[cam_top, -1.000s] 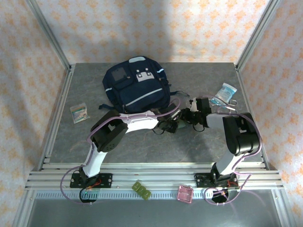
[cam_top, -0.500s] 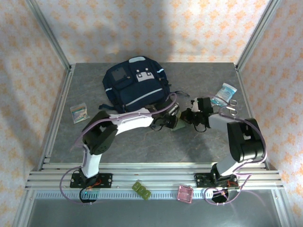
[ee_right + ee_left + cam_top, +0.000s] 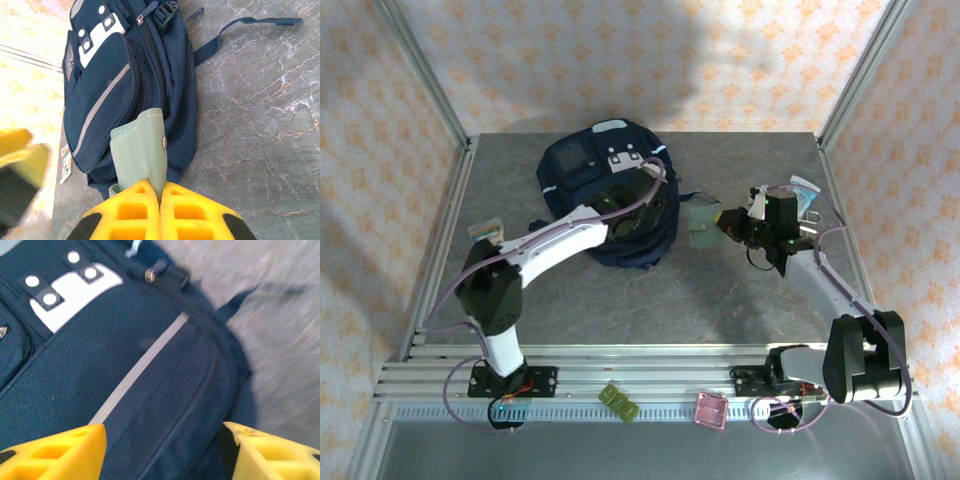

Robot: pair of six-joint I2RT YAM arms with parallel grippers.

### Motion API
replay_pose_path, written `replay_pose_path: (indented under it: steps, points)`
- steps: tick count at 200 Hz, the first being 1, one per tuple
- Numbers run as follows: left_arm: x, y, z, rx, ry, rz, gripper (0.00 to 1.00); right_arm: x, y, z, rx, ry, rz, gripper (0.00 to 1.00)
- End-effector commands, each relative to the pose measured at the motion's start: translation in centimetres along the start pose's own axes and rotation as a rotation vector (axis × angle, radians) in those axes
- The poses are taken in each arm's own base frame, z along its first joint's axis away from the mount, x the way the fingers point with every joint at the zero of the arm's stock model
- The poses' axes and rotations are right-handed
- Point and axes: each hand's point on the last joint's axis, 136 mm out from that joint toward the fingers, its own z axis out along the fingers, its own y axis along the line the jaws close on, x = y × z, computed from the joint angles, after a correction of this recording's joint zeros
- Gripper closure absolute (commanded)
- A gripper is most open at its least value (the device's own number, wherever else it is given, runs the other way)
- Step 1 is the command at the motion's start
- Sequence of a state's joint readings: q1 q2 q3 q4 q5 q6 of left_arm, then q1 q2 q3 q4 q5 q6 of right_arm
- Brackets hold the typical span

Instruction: Pack the student bag

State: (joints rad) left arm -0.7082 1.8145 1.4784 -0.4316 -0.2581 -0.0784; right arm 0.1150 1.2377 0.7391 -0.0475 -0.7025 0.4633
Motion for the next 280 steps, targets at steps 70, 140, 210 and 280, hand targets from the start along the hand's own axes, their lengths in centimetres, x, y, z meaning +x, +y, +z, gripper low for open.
replay_pose_path:
  steps: [70, 140, 210, 280]
  points:
    - [4.5, 2.2, 5.6, -0.244, 0.139, 0.261, 0.35, -0.7, 0.3, -0.6, -0.007, -0.035, 0.019, 1.00]
    - [2.7, 5.7, 4.7, -0.342, 0.089, 0.179, 1.00, -0.2, 0.7, -0.4, -0.048, -0.022, 0.043, 1.00]
    - [-6.3, 6.3, -1.5, -0.221, -0.078, 0.002, 1.00, 1.3, 5.6, 1.5, -0.228, -0.001, 0.069, 1.00]
    - [-9.0, 3.1, -2.6, -0.010, -0.076, -0.145, 1.00, -0.6, 8.6, 6.4, -0.304, -0.006, 0.199, 1.00]
